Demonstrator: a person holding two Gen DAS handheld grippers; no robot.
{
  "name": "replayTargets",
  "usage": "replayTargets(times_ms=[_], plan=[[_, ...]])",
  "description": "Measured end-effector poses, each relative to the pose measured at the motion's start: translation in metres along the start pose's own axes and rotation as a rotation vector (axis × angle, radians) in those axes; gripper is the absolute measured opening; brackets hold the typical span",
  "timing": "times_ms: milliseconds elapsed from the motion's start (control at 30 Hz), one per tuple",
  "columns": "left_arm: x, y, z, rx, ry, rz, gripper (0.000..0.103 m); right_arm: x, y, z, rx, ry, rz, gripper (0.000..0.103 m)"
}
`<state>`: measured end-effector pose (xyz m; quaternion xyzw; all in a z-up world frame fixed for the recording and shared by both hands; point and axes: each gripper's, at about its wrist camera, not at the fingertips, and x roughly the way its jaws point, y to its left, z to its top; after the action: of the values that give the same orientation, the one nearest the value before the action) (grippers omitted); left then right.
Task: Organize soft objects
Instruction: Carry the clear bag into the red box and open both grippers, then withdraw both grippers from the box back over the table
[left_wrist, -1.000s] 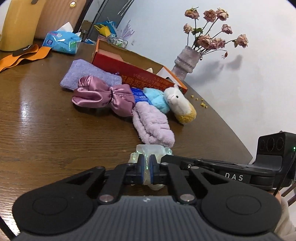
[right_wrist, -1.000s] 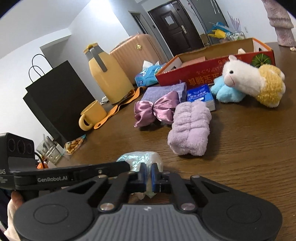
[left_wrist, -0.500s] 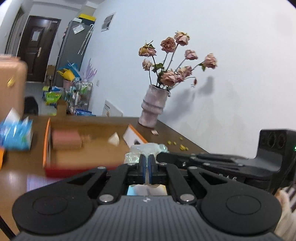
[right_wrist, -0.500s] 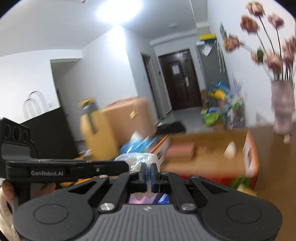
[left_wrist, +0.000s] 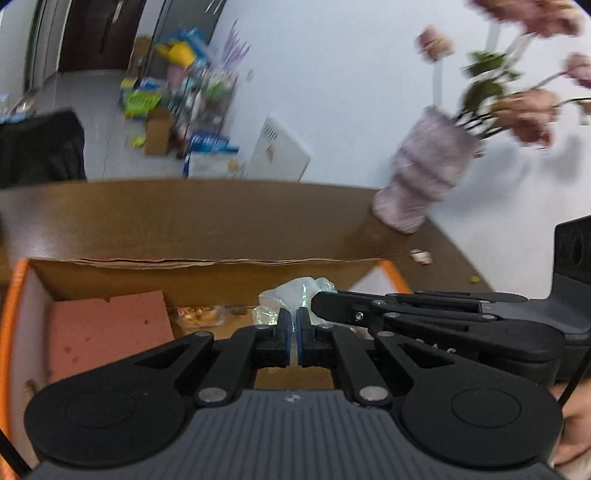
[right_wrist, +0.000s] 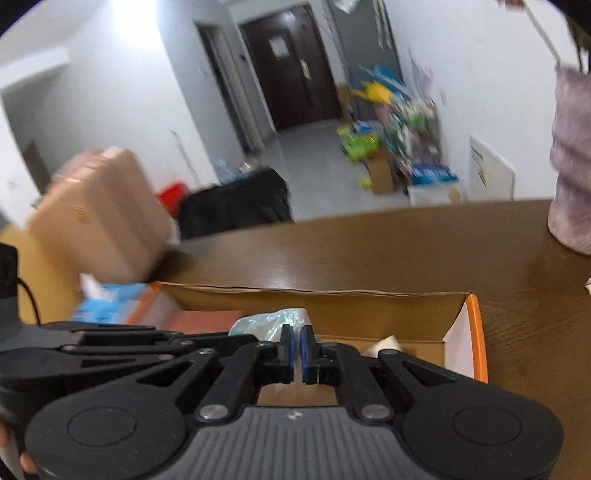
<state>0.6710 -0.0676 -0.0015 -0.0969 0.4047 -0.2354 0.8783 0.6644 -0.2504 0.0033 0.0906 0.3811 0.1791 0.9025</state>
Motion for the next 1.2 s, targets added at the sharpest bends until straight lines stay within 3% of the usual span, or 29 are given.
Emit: replayTargets(times_ms=[100,167,300,367,467,567,633,733,800,933,1200], plan=[[0.026,0.014,0.0,-0.037,0.055,0.018,0.006,0.035,-0.008,0.004,-0.009,0.074,-0.073,0.007],[0.028,0.019,-0.004,-0.046,0.052,0.04,0.009,0.045,-0.01,0.001,-0.015,0.084,-0.096,0.015],[0.007,0.021,-0.007,-0.024,0.019,0.068,0.036,0.039,-0.018,0.003,0.019,0.06,-0.122,0.036],[-0.007,0.017,-0.004,0.002,0.005,0.09,0.037,0.026,-0.021,0.006,0.033,0.039,-0.117,0.036],[-0.04,0.008,-0.003,0.049,-0.01,0.131,0.038,-0.001,-0.015,0.012,0.021,0.001,-0.128,0.036],[-0.083,-0.003,-0.006,0.095,-0.05,0.176,0.046,-0.044,-0.001,0.01,-0.002,-0.042,-0.135,0.036],[-0.118,-0.008,-0.01,0.109,-0.086,0.209,0.064,-0.072,0.008,0.006,-0.031,-0.061,-0.147,0.037],[-0.169,-0.013,-0.022,0.117,-0.142,0.272,0.082,-0.121,0.022,-0.002,-0.08,-0.107,-0.183,0.043],[-0.201,-0.018,-0.034,0.141,-0.18,0.326,0.087,-0.153,0.029,-0.008,-0.108,-0.145,-0.21,0.05],[-0.251,-0.025,-0.052,0.135,-0.243,0.392,0.088,-0.201,0.045,-0.022,-0.142,-0.199,-0.245,0.058],[-0.323,-0.048,-0.1,0.131,-0.356,0.454,0.092,-0.264,0.071,-0.063,-0.133,-0.282,-0.222,0.065]])
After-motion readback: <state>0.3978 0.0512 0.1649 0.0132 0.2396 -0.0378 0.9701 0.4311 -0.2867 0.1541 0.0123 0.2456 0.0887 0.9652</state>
